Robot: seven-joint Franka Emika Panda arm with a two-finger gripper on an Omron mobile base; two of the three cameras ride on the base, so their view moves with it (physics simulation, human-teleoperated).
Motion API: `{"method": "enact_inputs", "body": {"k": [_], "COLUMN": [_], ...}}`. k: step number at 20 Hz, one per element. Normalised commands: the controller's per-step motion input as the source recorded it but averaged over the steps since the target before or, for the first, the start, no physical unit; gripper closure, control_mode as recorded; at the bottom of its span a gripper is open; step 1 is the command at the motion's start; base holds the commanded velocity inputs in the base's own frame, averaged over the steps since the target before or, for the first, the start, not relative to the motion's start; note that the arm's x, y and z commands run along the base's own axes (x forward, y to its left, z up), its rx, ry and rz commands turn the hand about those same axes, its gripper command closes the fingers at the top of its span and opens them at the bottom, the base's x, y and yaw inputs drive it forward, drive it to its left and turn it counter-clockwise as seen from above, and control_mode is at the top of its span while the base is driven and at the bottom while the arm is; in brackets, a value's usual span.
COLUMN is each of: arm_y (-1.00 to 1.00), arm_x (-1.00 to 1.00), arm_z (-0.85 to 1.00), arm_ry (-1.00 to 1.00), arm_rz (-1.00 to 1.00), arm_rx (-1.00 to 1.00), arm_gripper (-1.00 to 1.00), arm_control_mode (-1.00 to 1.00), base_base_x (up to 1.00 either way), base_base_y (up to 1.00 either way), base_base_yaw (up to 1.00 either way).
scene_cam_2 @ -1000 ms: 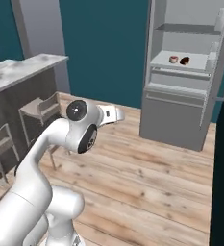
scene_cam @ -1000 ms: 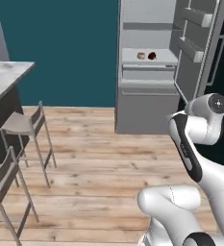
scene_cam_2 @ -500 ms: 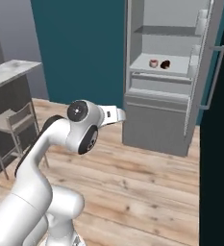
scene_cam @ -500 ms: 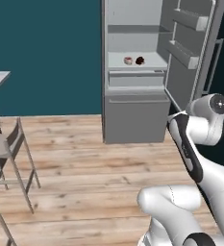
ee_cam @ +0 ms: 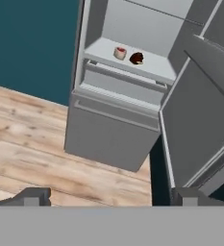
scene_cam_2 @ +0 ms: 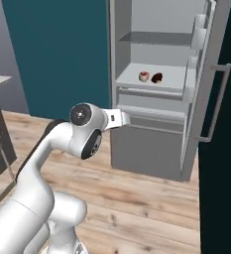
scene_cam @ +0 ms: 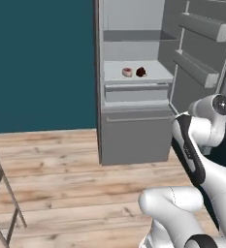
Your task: Gather the garlic and bell pepper from the fridge and place them on a tray on the dining counter. Then gather the steaks from the fridge and place them on the other tray.
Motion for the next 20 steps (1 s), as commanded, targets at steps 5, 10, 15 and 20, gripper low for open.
{"method": "enact_inputs", "body": {"k": [5,10,15,20], "arm_y": [0.0,0.0,0.0,0.0], "arm_x": [0.0,0.0,0.0,0.0], "arm_z": [0.0,0.0,0.0,0.0], "arm_ry": [0.0,0.0,0.0,0.0], "arm_rz": [0.0,0.0,0.0,0.0], "arm_rx": [0.0,0.0,0.0,0.0], "arm_gripper": [-1.0,-1.0,-1.0,-1.0], "arm_control_mode": [1.0,1.0,1.0,1.0], "base_base_x": [1.0,1.0,1.0,1.0], "base_base_y": [0.0,0.0,0.0,0.0], "base_base_yaw": [-0.08,-0.07,-0.05,-0.06]}}
